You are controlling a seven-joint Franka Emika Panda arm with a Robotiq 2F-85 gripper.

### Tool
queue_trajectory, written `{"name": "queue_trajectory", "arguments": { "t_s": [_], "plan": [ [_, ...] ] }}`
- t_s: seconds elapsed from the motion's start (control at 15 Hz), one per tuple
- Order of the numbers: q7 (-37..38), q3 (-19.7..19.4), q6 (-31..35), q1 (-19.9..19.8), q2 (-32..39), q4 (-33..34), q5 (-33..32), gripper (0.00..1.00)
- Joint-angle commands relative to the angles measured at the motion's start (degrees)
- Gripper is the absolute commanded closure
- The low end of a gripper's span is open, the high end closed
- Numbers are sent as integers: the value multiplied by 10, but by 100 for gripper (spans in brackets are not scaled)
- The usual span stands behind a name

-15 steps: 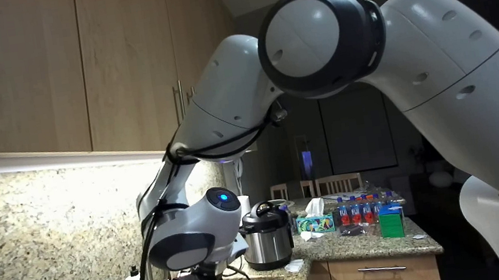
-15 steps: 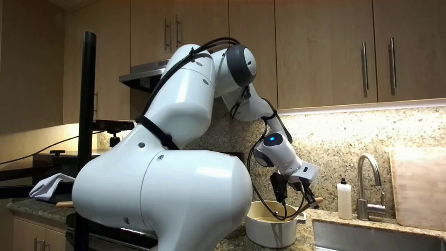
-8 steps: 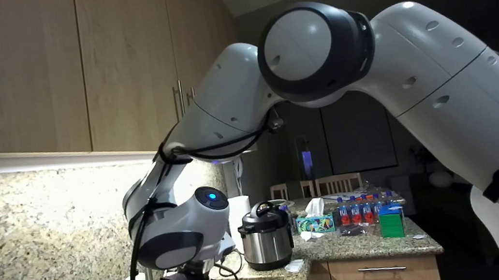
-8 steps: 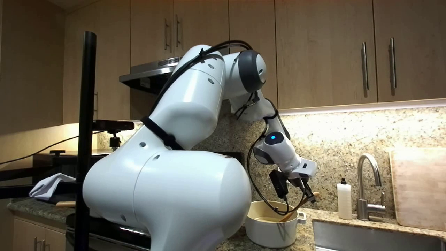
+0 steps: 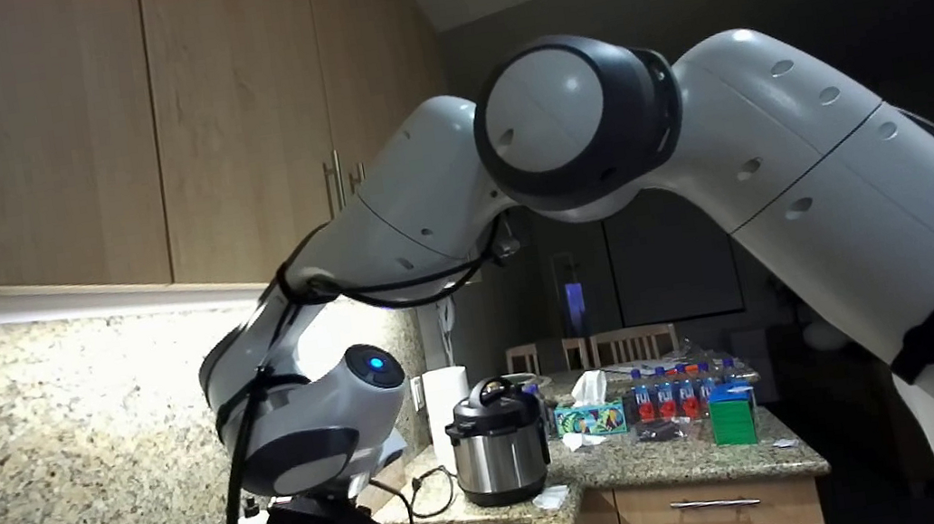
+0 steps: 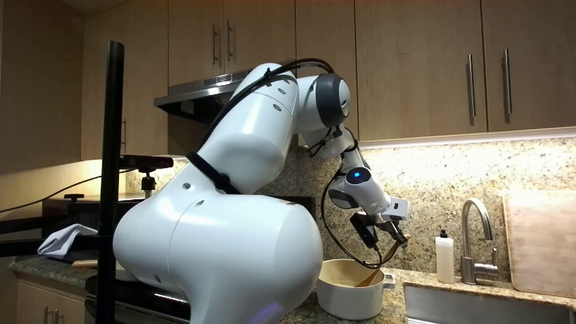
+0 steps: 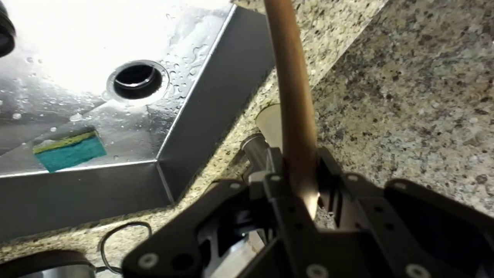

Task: Use the cooking stick to stir the contents in the white pot

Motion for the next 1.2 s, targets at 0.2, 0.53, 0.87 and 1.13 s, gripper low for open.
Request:
{"name": "queue_trajectory", "arguments": {
  "t_s": [0.2,0.53,0.87,1.13],
  "plan": [
    [181,50,-36,-51,11,-1,-268,94],
    [243,51,-116,-63,34,34,-381,94],
    [194,94,-182,-99,48,54,-356,94],
    [172,129,-176,-123,53,37,-332,94]
  ]
}}
